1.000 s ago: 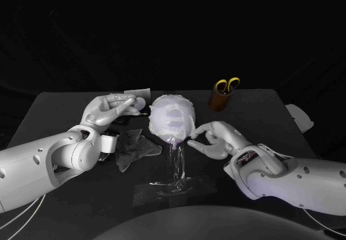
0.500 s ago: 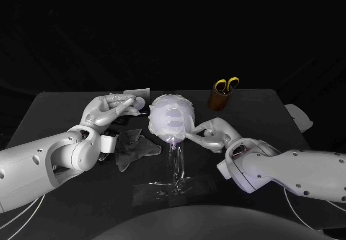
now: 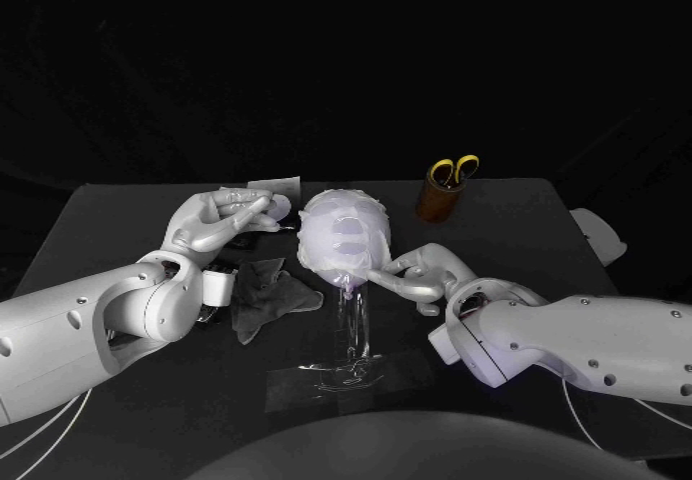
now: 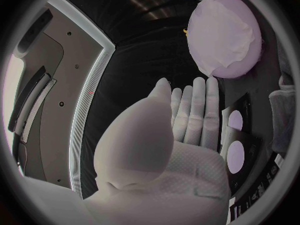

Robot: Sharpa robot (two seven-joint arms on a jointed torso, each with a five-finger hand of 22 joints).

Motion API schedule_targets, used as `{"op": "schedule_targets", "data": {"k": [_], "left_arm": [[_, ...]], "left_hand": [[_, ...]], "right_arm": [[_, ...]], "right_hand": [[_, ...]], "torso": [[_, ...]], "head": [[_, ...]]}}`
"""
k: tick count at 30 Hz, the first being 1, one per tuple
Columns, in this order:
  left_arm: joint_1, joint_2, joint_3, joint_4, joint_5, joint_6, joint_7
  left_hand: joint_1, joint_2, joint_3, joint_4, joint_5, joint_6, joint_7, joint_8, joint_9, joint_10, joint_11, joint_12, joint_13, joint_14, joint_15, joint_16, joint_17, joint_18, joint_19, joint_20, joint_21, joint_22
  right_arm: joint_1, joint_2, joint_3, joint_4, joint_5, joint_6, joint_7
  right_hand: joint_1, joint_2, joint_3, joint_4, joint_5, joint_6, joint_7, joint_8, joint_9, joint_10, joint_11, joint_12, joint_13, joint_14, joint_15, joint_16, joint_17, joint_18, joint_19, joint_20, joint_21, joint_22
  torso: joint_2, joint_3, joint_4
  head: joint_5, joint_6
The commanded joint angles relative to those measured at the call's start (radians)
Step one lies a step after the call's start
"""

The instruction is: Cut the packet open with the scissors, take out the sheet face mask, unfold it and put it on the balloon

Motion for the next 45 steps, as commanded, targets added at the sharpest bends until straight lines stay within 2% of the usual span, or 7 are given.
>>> {"op": "schedule_targets", "data": {"k": [1,24,28,33,37,39,45], "left_arm": [[0.001,0.002,0.001,0.002,-0.004,0.014,0.004],[0.001,0.001,0.001,0.001,-0.004,0.014,-0.002],[0.001,0.001,0.001,0.001,-0.004,0.014,-0.003],[0.001,0.000,0.001,0.001,-0.004,0.013,-0.006],[0.001,-0.001,0.001,0.002,-0.004,0.013,-0.008],[0.001,-0.001,0.001,0.002,-0.004,0.013,-0.009],[0.001,-0.001,0.001,0.001,-0.003,0.013,-0.011]], "left_hand": [[0.009,-0.001,-0.003,0.002,-0.001,0.005,0.000,-0.005,-0.002,0.007,-0.002,-0.004,-0.001,-0.001,-0.006,0.003,0.002,0.019,0.003,-0.006,0.003,0.002],[0.007,0.000,-0.004,0.003,-0.001,0.006,0.000,-0.005,-0.002,0.007,-0.002,-0.004,-0.001,-0.003,-0.006,0.007,0.003,0.019,0.002,-0.007,0.007,0.004],[0.007,0.000,-0.004,0.003,-0.001,0.006,0.000,-0.005,-0.002,0.007,-0.002,-0.004,-0.001,-0.003,-0.006,0.007,0.003,0.019,0.002,-0.007,0.007,0.004],[0.007,0.000,-0.004,0.003,-0.001,0.006,0.000,-0.005,-0.002,0.007,-0.002,-0.004,-0.001,-0.003,-0.006,0.007,0.003,0.019,0.002,-0.007,0.007,0.004],[0.008,0.000,-0.003,0.002,-0.001,0.006,-0.001,-0.005,-0.002,0.008,-0.002,-0.004,-0.001,-0.003,-0.007,0.008,0.004,0.019,0.002,-0.007,0.008,0.005],[0.008,0.000,-0.003,0.002,-0.001,0.006,-0.001,-0.005,-0.002,0.008,-0.002,-0.004,-0.001,-0.003,-0.007,0.008,0.004,0.019,0.002,-0.007,0.008,0.005],[0.008,0.000,-0.003,0.002,-0.001,0.006,-0.001,-0.005,-0.002,0.008,-0.002,-0.004,-0.001,-0.003,-0.007,0.008,0.004,0.019,0.002,-0.007,0.008,0.005]], "right_arm": [[0.001,0.006,0.000,0.002,0.015,0.003,-0.025],[0.001,0.048,0.000,-0.011,0.049,-0.059,0.020],[0.001,0.050,0.000,-0.016,0.056,-0.068,0.027],[0.001,0.055,0.000,-0.023,0.063,-0.077,0.041],[0.001,0.059,0.000,-0.028,0.067,-0.080,0.049],[0.001,0.061,0.000,-0.029,0.068,-0.080,0.051],[0.001,0.065,0.000,-0.031,0.067,-0.078,0.049]], "right_hand": [[0.003,0.008,-0.007,-0.001,0.003,0.007,-0.002,0.000,0.001,0.108,-0.007,0.006,0.263,0.105,-0.006,0.004,0.263,0.009,0.000,-0.004,0.005,-0.001],[0.022,0.019,-0.016,-0.005,0.003,0.013,-0.005,-0.002,0.003,0.108,-0.011,0.006,0.263,0.105,-0.009,0.004,0.263,0.009,0.002,-0.008,0.005,0.002],[0.037,0.035,-0.017,-0.006,0.004,0.018,-0.007,-0.004,0.004,0.108,-0.012,0.006,0.263,0.105,-0.011,0.004,0.263,0.008,0.004,-0.010,0.006,0.004],[0.081,0.076,-0.009,-0.014,-0.010,0.025,-0.012,-0.009,0.006,0.108,-0.017,0.006,0.263,0.105,-0.015,0.004,0.263,0.008,0.006,-0.014,0.005,0.006],[0.119,0.097,0.004,-0.032,-0.027,0.029,-0.016,-0.011,0.007,0.108,-0.021,0.006,0.263,0.105,-0.018,0.004,0.263,0.008,0.008,-0.016,0.005,0.008],[0.172,0.112,0.028,-0.067,-0.035,0.032,-0.022,-0.012,0.009,0.108,-0.026,0.006,0.263,0.105,-0.022,0.004,0.263,0.007,0.009,-0.019,0.006,0.010],[0.253,0.116,0.085,-0.149,-0.034,0.040,-0.029,-0.007,0.019,0.108,-0.032,0.006,0.263,0.105,-0.029,0.004,0.263,0.007,0.012,-0.026,0.006,0.014]], "torso": [[0.000,0.0009,0.0003],[0.000,0.0018,0.0007],[0.000,0.0015,0.0006],[0.001,0.0015,0.0002],[0.000,0.0017,0.0000],[0.000,0.0017,0.0001],[0.000,0.0019,-0.0003]], "head": [[-0.001,0.000],[-0.001,0.000],[-0.001,0.000],[0.000,0.000],[0.000,0.000],[-0.001,0.000],[-0.001,0.000]]}}
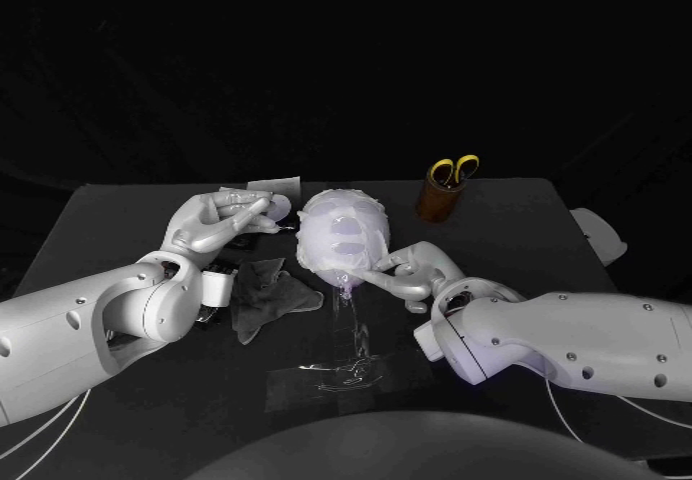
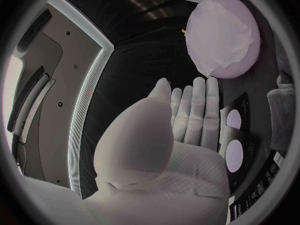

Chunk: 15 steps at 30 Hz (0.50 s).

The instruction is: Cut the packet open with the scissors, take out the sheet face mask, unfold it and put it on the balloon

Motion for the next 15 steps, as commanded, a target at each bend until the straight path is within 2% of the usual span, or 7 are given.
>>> {"op": "schedule_targets", "data": {"k": [1,3,5,12,15], "left_arm": [[0.001,0.001,0.001,0.002,-0.003,0.013,0.001],[0.001,0.001,0.001,0.002,-0.003,0.013,0.001],[0.001,0.001,0.001,0.002,-0.003,0.013,0.000],[0.001,0.000,0.001,0.002,-0.003,0.013,-0.003],[0.001,0.000,0.001,0.001,-0.003,0.013,-0.004]], "left_hand": [[0.008,0.000,-0.003,0.002,-0.001,0.008,0.001,-0.005,-0.001,0.008,-0.002,-0.004,-0.001,-0.001,-0.009,0.004,0.001,0.020,0.002,-0.007,0.005,0.001],[0.010,0.002,-0.002,0.002,-0.001,0.009,0.001,-0.006,-0.001,0.008,-0.002,-0.004,-0.001,-0.002,-0.009,0.006,0.002,0.020,0.001,-0.008,0.007,0.003],[0.010,0.002,-0.002,0.002,-0.001,0.009,0.001,-0.006,-0.001,0.008,-0.002,-0.004,-0.001,-0.002,-0.009,0.006,0.002,0.020,0.001,-0.008,0.007,0.003],[0.011,0.002,-0.001,0.001,-0.001,0.009,0.001,-0.006,-0.001,0.008,-0.002,-0.004,-0.001,-0.003,-0.009,0.007,0.003,0.019,0.001,-0.008,0.008,0.003],[0.011,0.002,-0.001,0.001,-0.001,0.009,0.001,-0.006,-0.001,0.008,-0.002,-0.004,-0.001,-0.003,-0.009,0.007,0.003,0.019,0.001,-0.008,0.008,0.003]], "right_arm": [[0.000,0.002,0.001,-0.001,-0.002,-0.006,0.018],[0.000,0.003,0.001,-0.002,-0.003,-0.005,0.019],[0.000,0.003,0.001,-0.002,-0.004,-0.006,0.022],[0.000,0.000,0.001,0.000,-0.005,-0.010,0.040],[0.000,-0.003,0.001,0.002,-0.005,-0.011,0.044]], "right_hand": [[0.026,0.002,0.022,-0.032,0.002,0.006,-0.002,0.002,0.009,0.106,-0.009,0.007,0.263,0.104,-0.007,0.003,0.263,0.008,0.001,-0.008,0.006,0.003],[0.037,-0.001,0.035,-0.051,0.006,0.007,-0.001,0.006,0.014,0.106,-0.008,0.007,0.263,0.104,-0.007,0.003,0.263,0.007,0.002,-0.009,0.008,0.005],[0.036,-0.005,0.068,-0.077,0.009,0.010,0.008,0.015,0.024,0.106,-0.002,0.007,0.263,0.104,-0.002,0.003,0.263,0.007,0.003,-0.008,0.008,0.008],[-0.011,-0.011,0.155,-0.123,0.001,0.019,0.007,0.032,0.043,0.106,-0.002,0.007,0.263,0.104,-0.002,0.003,0.263,0.007,0.003,-0.005,0.008,0.013],[-0.024,-0.013,0.172,-0.131,-0.001,0.021,0.005,0.036,0.048,0.106,-0.003,0.007,0.263,0.104,-0.003,0.003,0.263,0.007,0.003,-0.006,0.007,0.014]], "torso": [[0.000,0.0003,-0.0004],[0.000,0.0004,-0.0004],[0.000,0.0006,-0.0006],[0.000,0.0006,-0.0001],[0.000,0.0003,0.0002]], "head": [[-0.001,0.000],[-0.001,0.000],[-0.001,0.000],[-0.003,0.000],[-0.004,0.000]]}}
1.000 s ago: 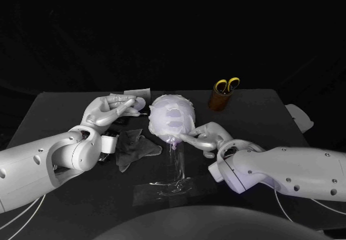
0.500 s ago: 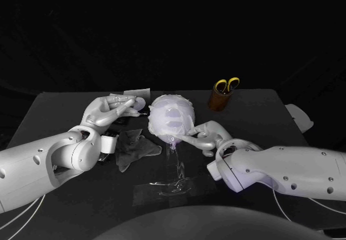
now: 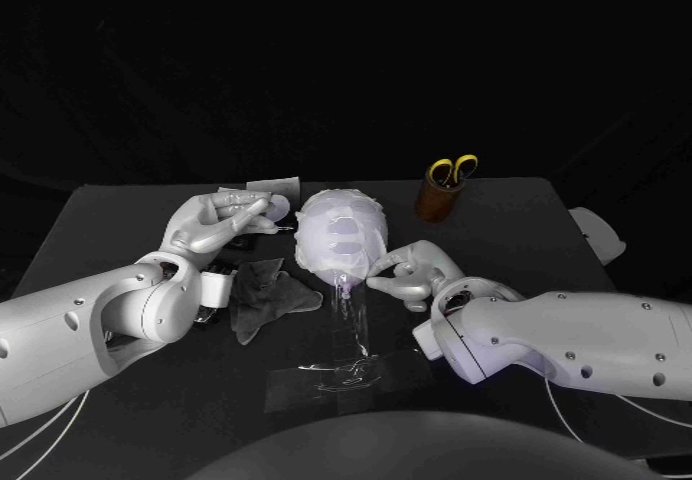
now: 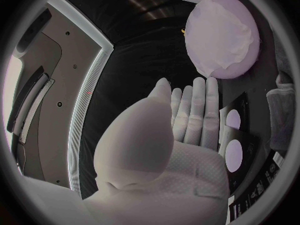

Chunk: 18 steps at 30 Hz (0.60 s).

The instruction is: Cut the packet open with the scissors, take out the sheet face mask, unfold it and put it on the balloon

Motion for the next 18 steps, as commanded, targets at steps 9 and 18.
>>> {"op": "schedule_targets", "data": {"k": [9,18], "left_arm": [[0.001,0.000,0.001,0.001,-0.003,0.013,0.002],[0.001,0.000,0.001,0.001,-0.003,0.013,0.003]], "left_hand": [[0.013,0.004,0.000,0.001,-0.001,0.010,0.001,-0.006,-0.001,0.005,0.001,-0.004,-0.001,0.002,-0.007,0.008,0.002,0.010,0.000,-0.008,0.005,0.003],[0.013,0.004,0.000,0.001,-0.001,0.010,0.001,-0.006,-0.001,0.005,0.001,-0.004,-0.001,0.002,-0.007,0.008,0.002,0.010,0.000,-0.008,0.005,0.003]], "right_arm": [[0.000,-0.016,0.001,0.013,0.000,0.009,0.038],[0.000,-0.022,0.000,0.019,-0.022,0.071,0.008]], "right_hand": [[-0.092,-0.033,0.015,-0.007,0.081,-0.029,-0.001,-0.003,0.011,0.106,0.000,0.003,0.263,0.104,-0.002,0.004,0.263,0.007,0.002,-0.005,0.000,0.006],[-0.301,-0.120,-0.111,0.109,0.171,-0.073,0.031,-0.059,-0.013,0.106,0.029,0.003,0.263,0.104,0.021,0.004,0.263,0.010,-0.009,0.012,-0.021,-0.006]], "torso": [[0.000,-0.0003,-0.0002],[0.000,-0.0009,0.0008]], "head": [[0.000,0.000],[-0.001,0.000]]}}
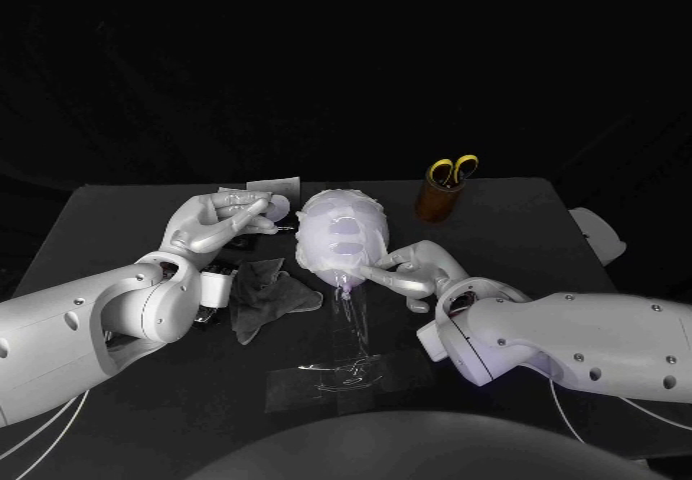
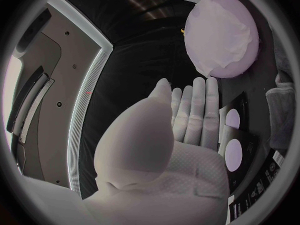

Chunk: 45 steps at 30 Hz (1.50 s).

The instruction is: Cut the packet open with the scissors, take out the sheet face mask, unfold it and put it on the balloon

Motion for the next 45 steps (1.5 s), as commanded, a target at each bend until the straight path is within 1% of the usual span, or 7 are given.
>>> {"op": "schedule_targets", "data": {"k": [1,19,25,32,34,38,45], "left_arm": [[0.001,0.001,0.001,0.002,-0.003,0.012,0.006],[0.001,0.000,0.001,0.002,-0.003,0.012,0.006],[0.001,0.001,0.001,0.002,-0.003,0.013,0.005],[0.001,0.000,0.001,0.003,-0.003,0.012,0.003],[0.001,0.000,0.001,0.002,-0.003,0.012,0.003],[0.001,0.000,0.001,0.003,-0.003,0.013,0.001],[0.001,0.000,0.001,0.001,-0.003,0.013,-0.001]], "left_hand": [[0.007,-0.001,0.000,0.001,-0.001,0.005,0.000,-0.006,-0.001,0.005,0.001,-0.004,-0.001,0.002,-0.007,0.004,0.002,0.010,0.000,-0.008,0.006,0.001],[0.007,-0.001,0.000,0.001,-0.001,0.005,0.000,-0.006,-0.001,0.005,0.001,-0.004,-0.001,0.002,-0.007,0.004,0.002,0.010,0.000,-0.008,0.006,0.001],[0.008,-0.001,0.000,0.001,-0.001,0.006,0.000,-0.007,-0.001,0.005,0.001,-0.005,-0.001,0.001,-0.007,0.005,0.002,0.010,-0.001,-0.009,0.008,0.002],[0.008,-0.001,0.000,0.001,-0.001,0.006,0.000,-0.007,-0.001,0.005,0.001,-0.005,-0.001,0.001,-0.007,0.005,0.002,0.010,-0.001,-0.009,0.008,0.002],[0.008,-0.001,0.000,0.001,-0.001,0.006,0.000,-0.007,-0.001,0.005,0.001,-0.005,-0.001,0.001,-0.007,0.005,0.002,0.010,-0.001,-0.009,0.008,0.002],[0.008,-0.001,0.000,0.001,-0.001,0.006,0.000,-0.007,-0.001,0.005,0.001,-0.005,-0.001,0.001,-0.007,0.005,0.002,0.010,-0.001,-0.009,0.008,0.002],[0.009,0.000,0.000,0.001,-0.001,0.006,0.000,-0.007,-0.001,0.005,0.001,-0.005,-0.001,0.000,-0.007,0.006,0.003,0.010,-0.001,-0.009,0.009,0.003]], "right_arm": [[0.000,-0.001,0.000,0.002,-0.028,0.059,-0.013],[0.000,0.022,0.000,-0.014,-0.015,0.043,-0.045],[0.000,0.033,0.000,-0.025,0.010,0.002,-0.026],[0.000,0.046,0.001,-0.036,0.030,-0.020,0.001],[0.000,0.050,0.001,-0.038,0.034,-0.022,0.009],[0.000,0.055,0.001,-0.040,0.038,-0.025,0.021],[0.000,0.056,0.001,-0.041,0.042,-0.027,0.043]], "right_hand": [[-0.020,-0.005,-0.020,0.014,0.001,-0.008,-0.002,-0.008,-0.004,0.103,0.008,0.005,0.263,0.106,0.009,0.003,0.263,0.012,-0.002,0.006,-0.004,-0.001],[-0.029,0.004,-0.077,0.056,-0.040,0.007,-0.005,-0.023,-0.009,0.103,0.005,0.005,0.263,0.106,0.008,0.003,0.263,0.012,0.002,0.010,-0.004,0.004],[-0.007,0.023,-0.082,0.060,-0.048,0.021,-0.009,-0.023,-0.008,0.103,0.002,0.005,0.263,0.106,0.005,0.003,0.263,0.011,0.006,0.008,0.000,0.009],[0.037,0.068,-0.085,0.062,-0.125,0.043,-0.017,-0.025,-0.009,0.103,-0.005,0.005,0.263,0.106,-0.001,0.003,0.263,0.011,0.009,0.003,-0.001,0.012],[0.079,0.092,-0.072,0.045,-0.170,0.054,-0.024,-0.024,-0.008,0.103,-0.011,0.005,0.263,0.106,-0.005,0.003,0.263,0.011,0.010,0.000,0.000,0.014],[0.140,0.127,-0.042,0.013,-0.179,0.068,-0.035,-0.020,-0.005,0.103,-0.021,0.005,0.263,0.106,-0.013,0.003,0.263,0.011,0.011,-0.006,-0.001,0.015],[0.222,0.150,0.010,-0.055,-0.180,0.083,-0.048,-0.009,0.004,0.103,-0.033,0.005,0.263,0.106,-0.025,0.003,0.263,0.011,0.012,-0.018,-0.001,0.018]], "torso": [[0.000,-0.0005,0.0006],[0.001,-0.0005,0.0006],[0.001,-0.0005,0.0010],[0.001,-0.0006,0.0008],[0.001,-0.0005,0.0006],[0.000,-0.0008,0.0002],[0.000,-0.0009,0.0002]], "head": [[0.000,0.000],[0.000,0.000],[-0.001,0.000],[-0.002,0.000],[-0.004,0.000],[-0.002,0.000],[-0.003,0.000]]}}
